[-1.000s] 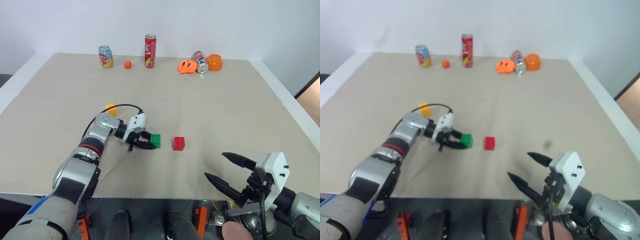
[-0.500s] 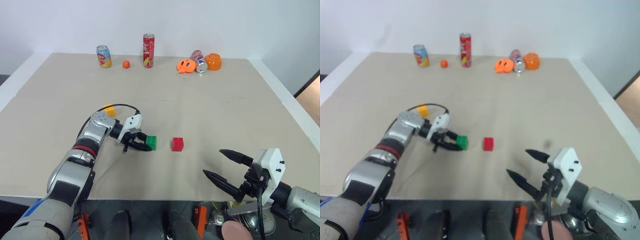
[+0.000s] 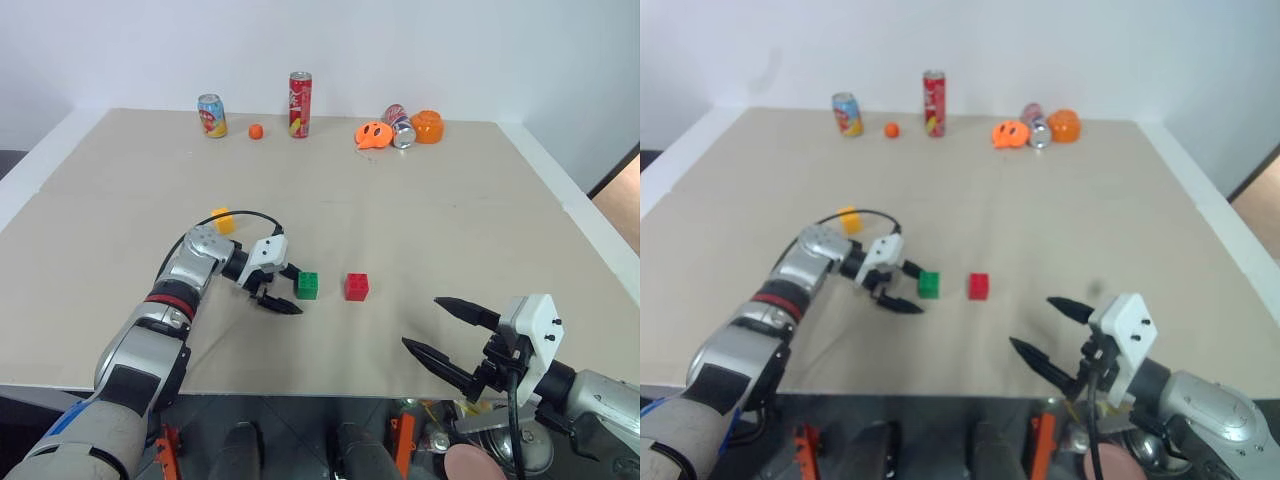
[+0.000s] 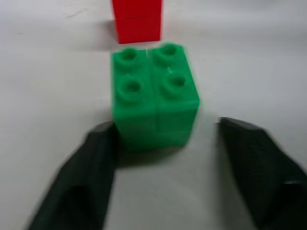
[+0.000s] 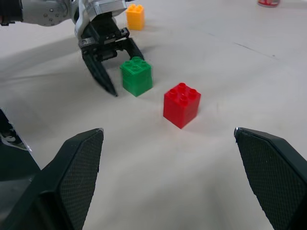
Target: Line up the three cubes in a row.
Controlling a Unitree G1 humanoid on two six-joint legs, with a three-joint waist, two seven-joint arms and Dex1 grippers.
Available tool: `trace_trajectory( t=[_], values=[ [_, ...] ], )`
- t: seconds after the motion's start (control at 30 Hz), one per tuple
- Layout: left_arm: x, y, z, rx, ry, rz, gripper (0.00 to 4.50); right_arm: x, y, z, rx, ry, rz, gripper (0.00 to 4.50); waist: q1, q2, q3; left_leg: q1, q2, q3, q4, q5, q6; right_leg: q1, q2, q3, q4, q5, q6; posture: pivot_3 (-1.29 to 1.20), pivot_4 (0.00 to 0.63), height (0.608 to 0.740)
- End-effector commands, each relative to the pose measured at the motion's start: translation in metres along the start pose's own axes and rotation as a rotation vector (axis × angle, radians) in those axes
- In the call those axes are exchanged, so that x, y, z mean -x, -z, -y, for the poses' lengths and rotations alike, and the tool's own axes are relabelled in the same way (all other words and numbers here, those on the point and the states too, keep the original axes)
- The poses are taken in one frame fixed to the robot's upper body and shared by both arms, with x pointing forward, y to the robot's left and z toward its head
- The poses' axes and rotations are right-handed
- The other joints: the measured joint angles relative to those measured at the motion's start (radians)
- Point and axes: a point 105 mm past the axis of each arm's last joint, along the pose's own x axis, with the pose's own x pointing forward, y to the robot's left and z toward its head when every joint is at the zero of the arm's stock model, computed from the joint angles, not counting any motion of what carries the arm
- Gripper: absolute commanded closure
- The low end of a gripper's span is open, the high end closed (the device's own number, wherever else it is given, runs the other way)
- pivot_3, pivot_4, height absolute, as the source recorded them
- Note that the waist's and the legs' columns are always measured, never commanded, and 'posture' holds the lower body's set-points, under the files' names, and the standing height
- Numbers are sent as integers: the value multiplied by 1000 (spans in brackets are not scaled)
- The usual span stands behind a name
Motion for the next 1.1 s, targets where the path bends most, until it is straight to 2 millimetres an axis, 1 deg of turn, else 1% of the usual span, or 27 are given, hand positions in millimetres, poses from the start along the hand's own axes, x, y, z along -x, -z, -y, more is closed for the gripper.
trace_trajectory(
  t=[0.03,0.17,0.3,0.37,0.43,0.47,0.5,0.53,0.57,0.6,0.63,0.67,0.7,0.73,0.8,0.83,0.87,0.9,0.93,0.97,1.07,1.1],
  values=[
    [7,10,-4,37,-61,-39,52,-2,-7,2,30,-2,31,0,0,0,0,1,0,0,0,0,-1,1,0,0,0,0,0,0,150,740],
    [19,12,-10,51,-115,-51,52,-5,-10,5,38,-19,42,0,-5,0,1,3,1,-1,0,-2,-3,2,-3,-3,-4,0,0,0,150,740],
    [39,18,-17,44,-196,-92,52,-9,-14,7,49,-54,54,0,-18,1,1,6,3,-2,-1,-2,-3,3,-7,-11,-11,0,0,0,150,740],
    [48,20,-19,43,-232,-105,52,-12,-16,8,57,-70,58,0,-28,2,2,8,8,-3,-3,-2,-3,6,-7,-20,-21,0,-1,0,150,740],
    [57,22,-21,45,-263,-115,52,-15,-19,11,67,-89,61,0,-31,4,2,9,13,-7,-6,-4,-1,9,-7,-31,-37,4,-4,0,150,740],
    [61,23,-22,49,-278,-116,52,-16,-20,12,70,-98,63,0,-33,6,2,8,14,-10,-6,-6,1,10,-8,-36,-45,8,-7,0,150,740],
    [65,23,-22,54,-288,-112,52,-17,-21,13,73,-106,65,0,-35,13,1,5,17,-14,-6,-7,4,11,-7,-43,-60,21,-7,0,150,740],
    [68,24,-22,56,-296,-111,52,-18,-22,14,75,-114,66,0,-34,24,-1,-1,25,-19,-6,-8,5,13,-4,-55,-81,39,-7,0,150,740],
    [71,24,-21,57,-301,-111,52,-19,-22,15,77,-120,67,0,-30,22,-1,-18,47,-22,-9,-9,5,14,-2,-67,-102,70,-7,0,150,740],
    [73,24,-20,61,-300,-108,52,-19,-23,16,78,-127,67,0,-24,5,-6,-29,51,-11,-11,-9,6,6,-18,-76,-71,69,-12,0,150,740],
    [76,25,-18,65,-296,-107,52,-20,-23,17,81,-135,64,0,-13,-7,-4,-24,47,17,-11,-7,7,10,-42,-73,16,36,-8,0,150,740],
    [79,25,-16,68,-290,-105,52,-21,-23,18,86,-144,61,0,-6,-8,1,-16,44,41,-12,-4,8,14,-54,-58,55,-39,19,0,150,740],
    [82,26,-14,73,-280,-102,52,-22,-23,19,87,-154,60,0,2,-6,3,-7,31,51,-18,-3,7,9,-54,-50,62,-49,13,0,150,740],
    [85,25,-12,85,-268,-96,52,-23,-24,20,89,-166,61,0,5,1,3,-1,25,45,-27,-3,7,7,-53,-50,55,-50,6,0,150,740],
    [91,24,-6,108,-235,-84,52,-26,-26,22,95,-183,60,0,5,4,2,3,24,33,-39,-1,4,13,-53,-58,50,-49,1,0,150,740],
    [94,21,-3,110,-215,-71,52,-27,-27,22,98,-191,61,0,3,6,2,5,24,24,-42,6,-5,16,-51,-63,50,-48,-1,0,150,740],
    [98,17,-2,128,-213,-54,52,-28,-28,23,102,-198,62,0,2,8,2,5,24,15,-41,9,-8,19,-46,-65,50,-48,-1,0,150,740],
    [103,10,-4,149,-221,-21,52,-30,-28,24,104,-203,64,0,0,9,2,4,23,9,-39,17,-5,20,-41,-67,50,-49,-2,0,150,740],
    [109,1,-6,170,-236,21,52,-31,-30,24,107,-209,68,0,-1,9,2,2,23,4,-37,29,-6,19,-35,-68,50,-49,-2,0,150,740],
    [113,-7,-9,187,-258,58,52,-33,-31,24,109,-214,72,0,-4,9,2,-3,24,0,-32,36,-5,18,-33,-68,48,-50,0,0,150,740],
    [128,-26,-16,210,-360,132,52,-38,-34,23,117,-224,91,0,-7,8,2,-13,24,1,-23,37,-4,16,-29,-61,38,-49,7,0,150,740],
    [132,-30,-17,212,-392,145,52,-40,-35,24,123,-223,96,0,-7,8,2,-16,23,2,-23,36,-5,15,-29,-58,34,-48,14,0,150,740]
  ],
)
